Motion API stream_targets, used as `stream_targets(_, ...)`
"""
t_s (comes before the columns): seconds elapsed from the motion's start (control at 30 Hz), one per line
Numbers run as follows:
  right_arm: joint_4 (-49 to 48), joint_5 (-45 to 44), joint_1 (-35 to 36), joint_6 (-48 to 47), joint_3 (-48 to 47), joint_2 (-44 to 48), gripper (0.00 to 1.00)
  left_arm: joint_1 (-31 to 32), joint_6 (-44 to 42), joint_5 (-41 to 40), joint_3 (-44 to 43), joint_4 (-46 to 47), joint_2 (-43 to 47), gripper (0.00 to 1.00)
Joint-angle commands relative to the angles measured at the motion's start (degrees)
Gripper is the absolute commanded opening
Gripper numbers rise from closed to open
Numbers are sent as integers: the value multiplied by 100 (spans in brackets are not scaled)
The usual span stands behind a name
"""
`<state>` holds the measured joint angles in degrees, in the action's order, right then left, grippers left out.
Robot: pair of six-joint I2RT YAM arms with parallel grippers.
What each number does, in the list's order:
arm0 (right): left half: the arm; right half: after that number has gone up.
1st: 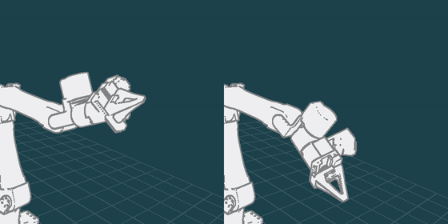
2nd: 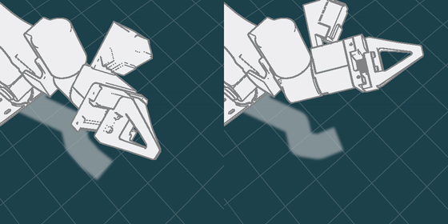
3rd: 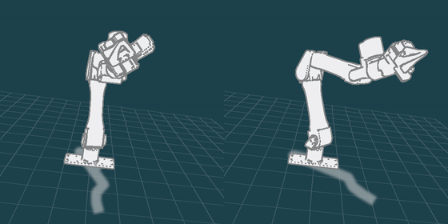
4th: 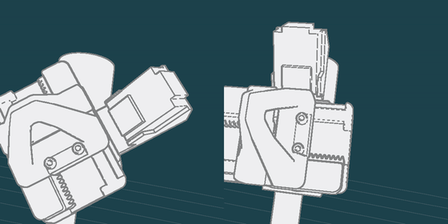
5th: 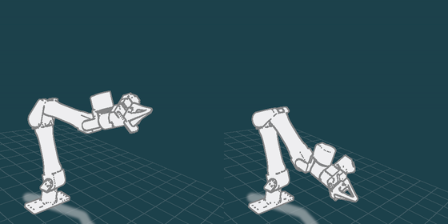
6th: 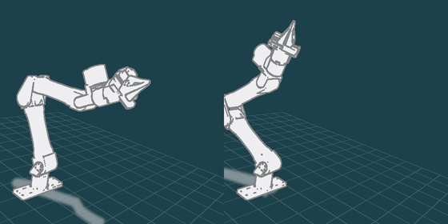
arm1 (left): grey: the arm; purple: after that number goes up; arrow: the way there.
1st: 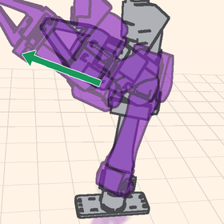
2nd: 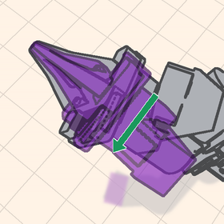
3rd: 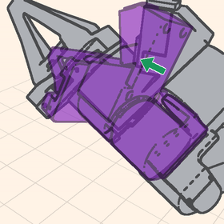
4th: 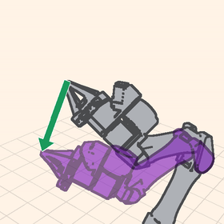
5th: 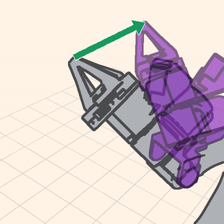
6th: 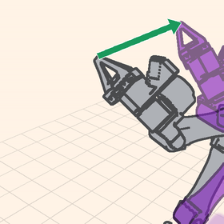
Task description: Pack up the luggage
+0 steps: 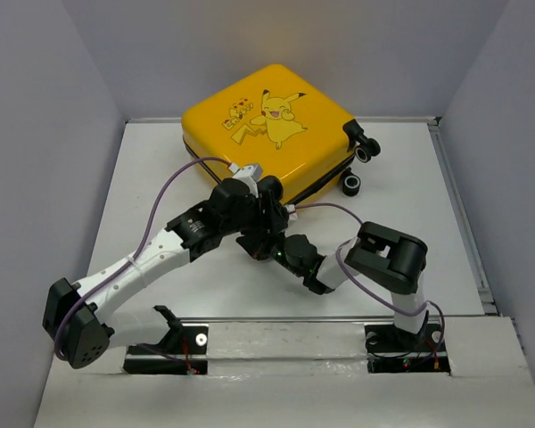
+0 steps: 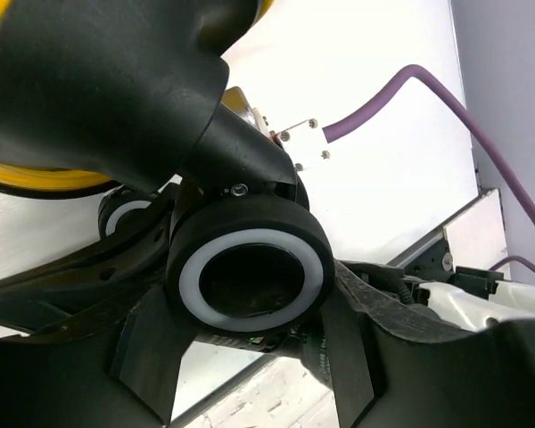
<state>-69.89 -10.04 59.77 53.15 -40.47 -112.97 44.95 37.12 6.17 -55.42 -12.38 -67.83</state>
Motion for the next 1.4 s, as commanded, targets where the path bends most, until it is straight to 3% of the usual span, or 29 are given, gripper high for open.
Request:
stream_targets(0.0,-910,135,325,-628,511,1132,9,198,-214,-54,-365,2320,770,6)
stream_targets(0.03,-486,143,325,-708,574,1371,23,172,-267,-246,-295,2171,989,7)
stream_targets(0.07,84,160,325,-953,575,1618,33,155,-337,-327,-164,2092,1087,23)
stream_targets(0.1,1377,117,412,-1103,540,1864,45,120,-363,-388,-101,2021,1201,32)
stream_targets(0.13,1982,-14,491,-1235,349,2275,65,58,-390,-450,-49,1960,1402,44)
stream_targets(0.17,2518,-67,492,-1471,268,2427,72,23,-408,-520,56,1881,1491,68)
stream_targets(0.2,3350,-68,492,-1517,207,2542,77,-21,-408,-538,110,1836,1640,77)
stream_targets(0.27,3910,-77,492,-1596,188,2867,83,-153,-425,-556,180,1678,1747,93)
stream_targets(0.3,4269,-85,492,-1597,223,2964,85,-205,-434,-556,198,1608,1817,95)
stream_targets(0.53,5546,-173,492,-1755,31,3764,89,-680,-487,-292,558,1247,2186,99)
stream_targets(0.8,7055,-1042,492,-2000,-593,4617,90,-874,-355,-362,1498,948,2793,91)
stream_targets(1.0,8392,-1702,492,-2606,-1726,4073,92,-874,13,-310,2412,1325,3223,82)
stream_targets(1.37,9730,-2713,422,-3407,-3476,2500,90,-874,287,-46,3344,1888,3320,72)
